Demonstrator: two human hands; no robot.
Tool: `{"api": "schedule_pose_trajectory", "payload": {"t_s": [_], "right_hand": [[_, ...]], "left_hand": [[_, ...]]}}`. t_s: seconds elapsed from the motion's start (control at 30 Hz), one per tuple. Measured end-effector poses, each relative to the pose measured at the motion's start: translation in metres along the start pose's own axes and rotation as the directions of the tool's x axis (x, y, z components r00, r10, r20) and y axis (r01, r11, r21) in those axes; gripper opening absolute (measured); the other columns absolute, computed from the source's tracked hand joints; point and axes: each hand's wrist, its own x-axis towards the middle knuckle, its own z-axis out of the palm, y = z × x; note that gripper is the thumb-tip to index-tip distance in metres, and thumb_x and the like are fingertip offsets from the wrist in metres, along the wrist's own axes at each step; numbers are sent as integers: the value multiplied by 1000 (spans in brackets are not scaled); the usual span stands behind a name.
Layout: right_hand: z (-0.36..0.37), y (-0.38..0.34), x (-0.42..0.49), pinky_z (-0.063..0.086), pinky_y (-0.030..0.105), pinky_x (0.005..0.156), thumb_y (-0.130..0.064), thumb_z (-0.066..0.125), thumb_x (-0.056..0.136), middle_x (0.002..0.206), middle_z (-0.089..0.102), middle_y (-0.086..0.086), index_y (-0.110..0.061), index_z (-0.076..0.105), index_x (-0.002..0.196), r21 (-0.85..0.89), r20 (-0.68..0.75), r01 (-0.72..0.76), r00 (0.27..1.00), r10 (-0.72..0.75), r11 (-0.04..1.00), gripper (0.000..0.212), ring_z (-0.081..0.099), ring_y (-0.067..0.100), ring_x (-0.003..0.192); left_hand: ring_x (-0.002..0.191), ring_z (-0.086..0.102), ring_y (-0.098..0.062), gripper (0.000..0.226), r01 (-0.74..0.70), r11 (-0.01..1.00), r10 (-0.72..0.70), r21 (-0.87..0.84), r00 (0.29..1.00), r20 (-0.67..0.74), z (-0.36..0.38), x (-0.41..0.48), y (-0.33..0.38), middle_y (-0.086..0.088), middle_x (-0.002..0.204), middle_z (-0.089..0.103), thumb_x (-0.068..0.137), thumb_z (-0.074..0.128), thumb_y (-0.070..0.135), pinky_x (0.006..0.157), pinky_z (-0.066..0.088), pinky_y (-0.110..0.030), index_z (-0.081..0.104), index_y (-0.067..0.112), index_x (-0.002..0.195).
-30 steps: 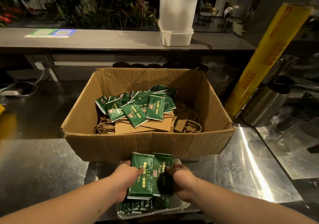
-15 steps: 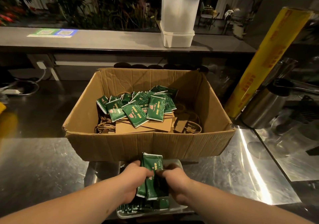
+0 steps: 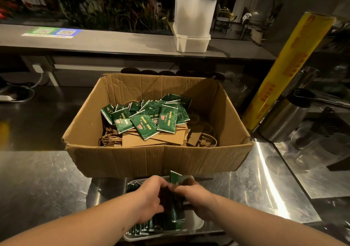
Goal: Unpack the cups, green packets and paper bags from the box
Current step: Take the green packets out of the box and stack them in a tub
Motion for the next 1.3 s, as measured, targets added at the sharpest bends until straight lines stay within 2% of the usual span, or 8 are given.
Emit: {"api": "schedule_pose_trajectory", "payload": {"t_s": [0.2, 0.33, 0.47, 0.6, 0.7, 0.8, 1.07, 1.3], "right_hand": [[6, 14, 19, 55, 27, 61, -10, 77, 84, 108, 74, 8, -19, 57, 127, -22, -74, -79, 994, 78, 997, 48, 72, 20, 92], [16, 13, 25, 50, 27, 56, -11, 74, 88, 104, 72, 9, -16, 59, 112, -8, -174, -143, 975, 139, 990, 28, 67, 19, 84], [22, 13, 33, 54, 27, 62, -16, 69, 93, 97, 72, 9, -14, 66, 102, -49, -153, -178, 974, 169, 983, 11, 68, 21, 80], [26, 18, 38, 45, 16, 41, -12, 77, 87, 92, 67, 9, -5, 60, 122, -77, -210, -165, 967, 146, 983, 39, 64, 17, 69], [28, 15, 40, 59, 27, 66, -16, 72, 87, 97, 73, 13, -9, 62, 122, -80, -143, -202, 972, 189, 976, 37, 69, 22, 78], [27, 10, 38, 55, 48, 98, -20, 66, 88, 113, 76, 13, -15, 67, 119, -113, -6, -209, 978, 210, 971, 31, 70, 29, 108], [24, 6, 36, 49, 49, 108, -25, 67, 92, 110, 77, 7, -17, 74, 113, -129, 60, -176, 981, 185, 976, 23, 68, 27, 112], [14, 6, 35, 59, 43, 88, -32, 63, 99, 119, 72, 16, -13, 61, 125, 44, -12, -123, 992, 124, 991, 32, 67, 35, 112]], "left_hand": [[75, 56, -24, 20, -122, 969, 164, 217, 969, -184, -7, -1, 8, -12, 91, 61, 101, 53, 19, 54, 48, -32, 64, 6, 111], [86, 54, -24, 10, -195, 945, 290, 264, 873, -393, -26, -4, 14, -10, 102, 59, 99, 57, 23, 80, 50, -41, 59, 18, 107], [91, 55, -26, 12, -129, 918, 322, 374, 793, -518, -38, -21, 11, -9, 105, 57, 98, 57, 26, 75, 45, -35, 52, 19, 105], [106, 63, -40, 35, -44, 994, 85, 97, 877, -473, -50, -2, 1, -18, 116, 63, 88, 60, 29, 100, 53, -52, 54, 11, 118], [106, 65, -41, 41, -25, 1000, 26, 8, 908, -419, -50, 0, 1, -22, 114, 67, 86, 60, 33, 100, 52, -56, 57, 8, 118], [96, 63, -39, 17, -54, 998, 38, -34, 930, -367, -34, -34, 16, -23, 102, 65, 100, 53, 22, 92, 52, -46, 55, 7, 104], [79, 53, -26, 13, -98, 995, 86, -23, 944, -318, -38, -43, 19, -14, 92, 56, 105, 50, 14, 64, 39, -37, 51, 9, 93], [90, 55, -26, 10, -214, 955, 286, 207, 851, -441, -47, -35, 19, -14, 104, 59, 102, 55, 18, 75, 41, -37, 56, 14, 111]]}}
